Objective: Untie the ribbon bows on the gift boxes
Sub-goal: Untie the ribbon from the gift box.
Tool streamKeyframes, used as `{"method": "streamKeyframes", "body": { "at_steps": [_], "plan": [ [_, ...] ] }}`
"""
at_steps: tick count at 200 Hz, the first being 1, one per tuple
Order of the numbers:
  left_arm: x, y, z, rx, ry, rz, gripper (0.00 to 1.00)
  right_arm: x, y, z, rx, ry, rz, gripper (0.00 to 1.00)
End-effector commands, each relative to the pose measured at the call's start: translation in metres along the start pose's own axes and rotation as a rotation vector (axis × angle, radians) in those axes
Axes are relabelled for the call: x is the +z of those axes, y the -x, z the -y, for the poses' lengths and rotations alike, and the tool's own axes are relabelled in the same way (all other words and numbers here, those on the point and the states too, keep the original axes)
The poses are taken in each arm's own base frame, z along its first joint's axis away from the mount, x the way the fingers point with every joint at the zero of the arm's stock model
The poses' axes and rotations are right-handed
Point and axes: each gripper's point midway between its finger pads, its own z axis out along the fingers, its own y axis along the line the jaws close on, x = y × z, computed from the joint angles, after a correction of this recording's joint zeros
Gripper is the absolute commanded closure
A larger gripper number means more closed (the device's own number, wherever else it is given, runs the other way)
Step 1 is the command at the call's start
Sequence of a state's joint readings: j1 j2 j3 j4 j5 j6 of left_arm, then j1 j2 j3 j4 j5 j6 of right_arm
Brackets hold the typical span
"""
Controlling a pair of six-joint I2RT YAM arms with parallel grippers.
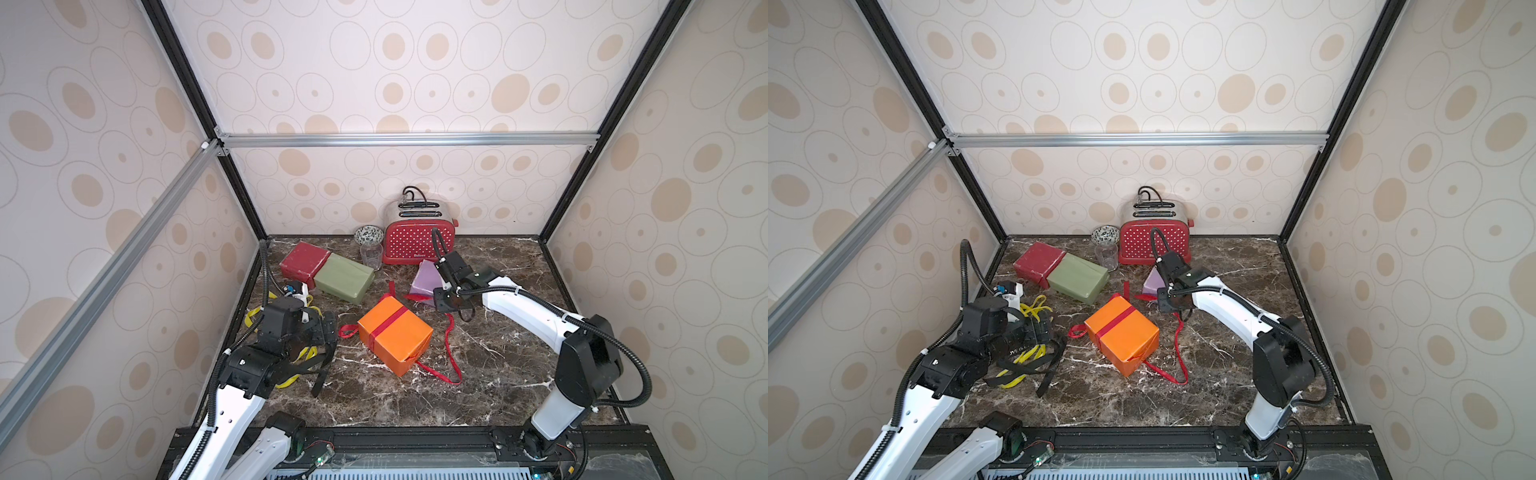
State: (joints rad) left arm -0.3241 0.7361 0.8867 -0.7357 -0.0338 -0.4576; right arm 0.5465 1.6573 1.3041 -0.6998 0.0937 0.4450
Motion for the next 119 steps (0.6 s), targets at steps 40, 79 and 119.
{"method": "streamKeyframes", "body": {
  "at_steps": [40, 79, 119],
  "plan": [
    [-0.004, 0.001, -0.006, 0.02, 0.025, 0.011, 0.01, 0.017, -0.023, 0.022, 0.075, 0.049, 0.047, 0.69],
    [0.002, -0.004, 0.002, 0.029, -0.018, -0.02, 0.01, -0.006, -0.026, 0.039, 0.138, 0.033, 0.175, 0.47],
    [0.002, -0.008, 0.018, 0.042, -0.112, -0.043, 0.01, -0.038, -0.041, 0.065, 0.236, 0.01, 0.304, 0.35]
  ]
}}
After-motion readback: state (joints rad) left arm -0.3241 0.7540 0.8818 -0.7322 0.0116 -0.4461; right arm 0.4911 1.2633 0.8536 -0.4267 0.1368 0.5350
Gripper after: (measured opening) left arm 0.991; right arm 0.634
